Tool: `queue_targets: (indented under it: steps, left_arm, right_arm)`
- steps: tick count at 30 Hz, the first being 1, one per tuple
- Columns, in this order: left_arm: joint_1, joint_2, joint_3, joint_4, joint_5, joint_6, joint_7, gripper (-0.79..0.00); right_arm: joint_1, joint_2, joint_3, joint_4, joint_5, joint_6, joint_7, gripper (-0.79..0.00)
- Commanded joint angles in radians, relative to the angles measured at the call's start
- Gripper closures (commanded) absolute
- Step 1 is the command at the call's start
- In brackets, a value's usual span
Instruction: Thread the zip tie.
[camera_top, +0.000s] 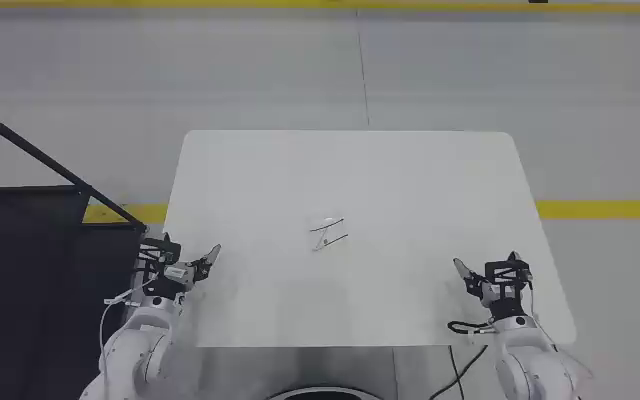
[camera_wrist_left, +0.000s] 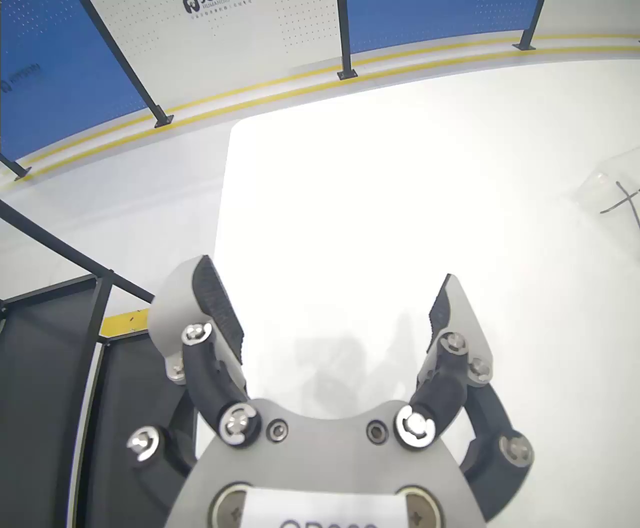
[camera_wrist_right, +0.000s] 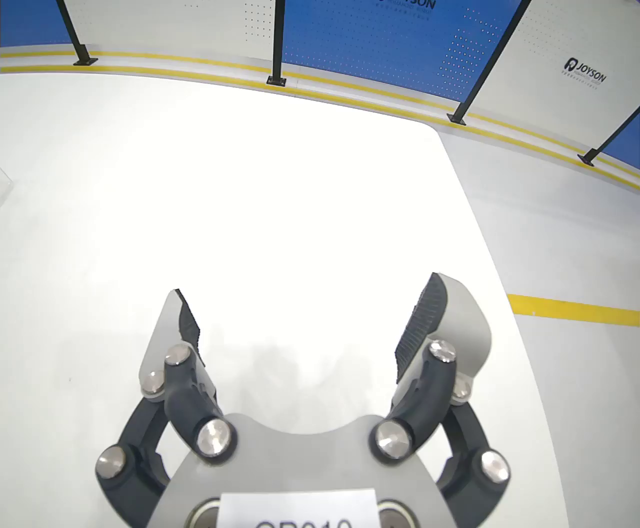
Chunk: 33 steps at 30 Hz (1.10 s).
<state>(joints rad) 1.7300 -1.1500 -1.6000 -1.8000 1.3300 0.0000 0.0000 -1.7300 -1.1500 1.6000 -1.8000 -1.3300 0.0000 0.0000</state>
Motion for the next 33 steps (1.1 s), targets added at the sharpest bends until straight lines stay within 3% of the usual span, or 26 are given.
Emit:
queue_targets:
  steps: [1,16,20,25,28,30,33]
  left_arm:
    - [0.0,0.0,0.0,0.0,0.0,0.0,0.0,-0.784]
    - [-0.004,-0.003,0.008,-0.006,-0.025,-0.009,0.003,-0.785]
    - [-0.012,-0.001,-0.022,-0.008,-0.076,-0.079,0.002,-0.785]
    - [-0.013,0.003,-0.058,0.008,-0.175,-0.228,0.035,-0.785]
    - [-0.014,0.007,-0.087,0.018,-0.216,-0.296,0.038,-0.785]
    - [-0.011,0.008,-0.096,0.014,-0.231,-0.32,0.033,-0.785]
    - [0.017,0.009,-0.106,-0.012,-0.195,-0.325,0.058,-0.785]
  right_arm:
    - [0.0,0.0,0.0,0.0,0.0,0.0,0.0,-0.784]
    - [0.003,0.0,-0.004,-0.004,-0.015,-0.013,-0.005,-0.785]
    - [0.017,0.014,0.008,-0.004,-0.01,-0.274,-0.054,-0.785]
    - [0.069,0.028,0.028,-0.021,0.059,-0.51,0.025,-0.785]
    - [0.127,0.031,0.003,-0.024,0.135,-0.588,0.127,-0.785]
    - [0.175,0.03,-0.039,0.008,0.265,-0.672,0.207,-0.785]
    - [0.285,0.028,-0.103,0.089,0.468,-0.699,0.387,-0.785]
